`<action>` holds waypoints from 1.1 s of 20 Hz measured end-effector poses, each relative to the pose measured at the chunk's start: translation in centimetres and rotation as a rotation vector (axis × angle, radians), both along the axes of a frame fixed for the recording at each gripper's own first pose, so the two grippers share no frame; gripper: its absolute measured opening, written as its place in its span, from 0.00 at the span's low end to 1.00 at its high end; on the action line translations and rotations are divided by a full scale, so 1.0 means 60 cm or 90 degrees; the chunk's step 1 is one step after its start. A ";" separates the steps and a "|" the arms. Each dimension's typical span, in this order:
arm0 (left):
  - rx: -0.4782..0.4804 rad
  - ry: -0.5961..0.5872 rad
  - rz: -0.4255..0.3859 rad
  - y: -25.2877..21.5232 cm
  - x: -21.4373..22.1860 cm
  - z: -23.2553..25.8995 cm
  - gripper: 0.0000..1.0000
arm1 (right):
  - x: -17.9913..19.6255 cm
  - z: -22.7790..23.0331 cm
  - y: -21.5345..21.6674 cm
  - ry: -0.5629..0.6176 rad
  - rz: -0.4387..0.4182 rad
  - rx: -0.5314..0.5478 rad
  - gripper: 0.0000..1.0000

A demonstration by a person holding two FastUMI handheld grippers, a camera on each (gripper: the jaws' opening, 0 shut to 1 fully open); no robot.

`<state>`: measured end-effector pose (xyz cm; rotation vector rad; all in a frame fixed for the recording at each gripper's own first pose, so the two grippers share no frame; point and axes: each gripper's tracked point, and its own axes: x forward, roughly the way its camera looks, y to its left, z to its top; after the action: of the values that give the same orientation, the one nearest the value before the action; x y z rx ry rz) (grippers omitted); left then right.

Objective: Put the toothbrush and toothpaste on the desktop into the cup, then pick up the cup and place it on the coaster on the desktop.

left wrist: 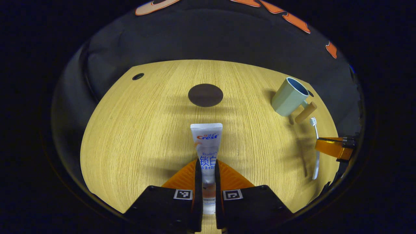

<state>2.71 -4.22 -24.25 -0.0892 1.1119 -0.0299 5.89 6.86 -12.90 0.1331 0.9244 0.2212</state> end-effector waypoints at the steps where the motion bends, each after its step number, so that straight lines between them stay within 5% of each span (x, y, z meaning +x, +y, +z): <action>1: 0.001 -0.015 -0.003 -0.011 0.040 0.006 0.20 | 0.005 0.011 -0.009 -0.028 0.000 -0.015 0.06; 22: 0.029 -0.242 0.035 -0.014 0.080 0.046 0.20 | 0.105 0.150 -0.006 -0.346 -0.042 0.041 0.06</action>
<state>7.49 -5.07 -21.48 -0.0704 0.7289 0.0269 12.19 6.48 -3.91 0.1527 0.3721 0.2112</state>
